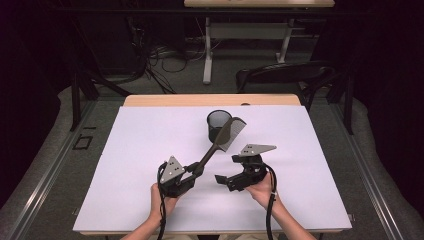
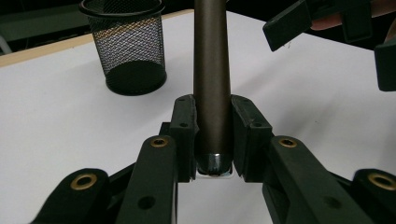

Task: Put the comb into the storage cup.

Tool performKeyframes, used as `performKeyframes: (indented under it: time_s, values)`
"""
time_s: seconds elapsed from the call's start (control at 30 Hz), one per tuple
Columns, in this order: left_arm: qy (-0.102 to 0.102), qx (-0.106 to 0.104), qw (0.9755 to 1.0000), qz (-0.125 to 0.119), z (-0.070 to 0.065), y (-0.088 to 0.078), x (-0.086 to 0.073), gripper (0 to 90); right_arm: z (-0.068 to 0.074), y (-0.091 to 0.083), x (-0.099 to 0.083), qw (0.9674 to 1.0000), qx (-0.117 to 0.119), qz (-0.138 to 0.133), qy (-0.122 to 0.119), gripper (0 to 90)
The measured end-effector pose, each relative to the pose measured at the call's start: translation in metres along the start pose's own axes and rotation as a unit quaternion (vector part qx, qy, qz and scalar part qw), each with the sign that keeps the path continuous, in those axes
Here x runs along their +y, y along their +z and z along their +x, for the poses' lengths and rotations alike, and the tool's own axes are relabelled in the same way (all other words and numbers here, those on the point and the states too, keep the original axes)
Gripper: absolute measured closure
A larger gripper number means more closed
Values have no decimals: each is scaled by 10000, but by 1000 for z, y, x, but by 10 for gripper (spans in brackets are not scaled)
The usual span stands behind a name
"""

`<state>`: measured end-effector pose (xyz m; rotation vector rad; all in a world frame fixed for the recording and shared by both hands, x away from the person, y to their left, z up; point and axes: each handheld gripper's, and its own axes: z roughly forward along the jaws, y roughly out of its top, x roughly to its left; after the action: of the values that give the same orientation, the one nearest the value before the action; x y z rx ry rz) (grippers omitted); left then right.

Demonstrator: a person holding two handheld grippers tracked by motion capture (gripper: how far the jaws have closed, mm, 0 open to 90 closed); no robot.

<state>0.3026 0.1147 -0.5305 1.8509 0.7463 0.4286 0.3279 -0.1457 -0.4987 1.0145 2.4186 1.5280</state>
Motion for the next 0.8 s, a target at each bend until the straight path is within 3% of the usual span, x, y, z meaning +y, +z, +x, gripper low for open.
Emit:
performKeyframes:
  time_s: [0.4,0.8]
  values:
    - [-109,92,9999,-55,-2,2,-2,725,-1,11,7,9987,-30,-381,347,21]
    - [-329,285,9990,-73,-5,9,-3,725,-6,16,9,9970,-220,-526,528,51]
